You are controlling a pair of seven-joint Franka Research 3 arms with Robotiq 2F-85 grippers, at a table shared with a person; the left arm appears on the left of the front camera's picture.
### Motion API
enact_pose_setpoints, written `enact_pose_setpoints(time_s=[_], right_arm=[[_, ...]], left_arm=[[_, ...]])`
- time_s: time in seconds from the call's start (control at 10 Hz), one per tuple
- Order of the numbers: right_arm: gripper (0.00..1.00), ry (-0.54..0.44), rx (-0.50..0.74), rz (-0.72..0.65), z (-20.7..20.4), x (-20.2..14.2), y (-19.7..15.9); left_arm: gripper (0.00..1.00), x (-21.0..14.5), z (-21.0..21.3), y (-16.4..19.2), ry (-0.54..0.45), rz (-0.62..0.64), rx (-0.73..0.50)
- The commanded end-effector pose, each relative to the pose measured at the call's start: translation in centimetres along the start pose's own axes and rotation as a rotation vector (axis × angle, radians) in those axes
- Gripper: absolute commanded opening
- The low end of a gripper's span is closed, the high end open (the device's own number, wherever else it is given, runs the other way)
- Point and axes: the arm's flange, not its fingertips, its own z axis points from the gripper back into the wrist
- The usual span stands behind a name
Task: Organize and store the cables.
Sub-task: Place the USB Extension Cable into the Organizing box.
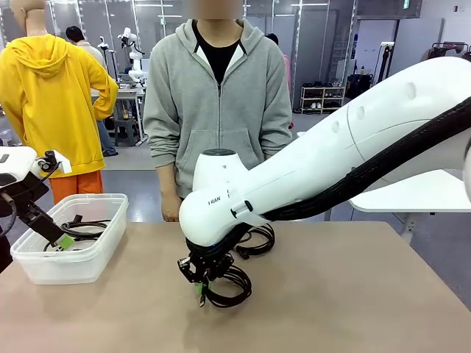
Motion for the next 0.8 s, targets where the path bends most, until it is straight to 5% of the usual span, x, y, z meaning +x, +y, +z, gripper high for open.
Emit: enact_pose_setpoints(time_s=[0.0,0.2,0.3,0.4,0.6,0.7], right_arm=[[0.00,-0.006,-0.002,0.003,0.0,0.4,0.1],[0.49,0.000,0.012,0.012,0.0,0.4,-0.1],[0.56,0.006,0.011,0.016,-0.2,0.3,-0.2],[0.81,0.013,0.019,0.019,-0.3,0.3,-0.4],[1.00,0.003,0.045,0.026,0.2,0.1,-0.9],[1.00,-0.006,0.056,0.032,0.4,-0.1,-1.1]], left_arm=[[1.00,0.2,-0.1,0.0,-0.003,0.002,0.007],[1.00,0.2,-0.1,0.0,-0.003,0.002,0.007],[1.00,0.2,-0.1,0.0,-0.003,0.002,0.007],[1.00,0.2,-0.1,0.0,-0.003,0.002,0.007],[1.00,0.2,-0.1,0.0,-0.003,0.002,0.007],[1.00,0.2,-0.1,0.0,-0.003,0.002,0.007]])
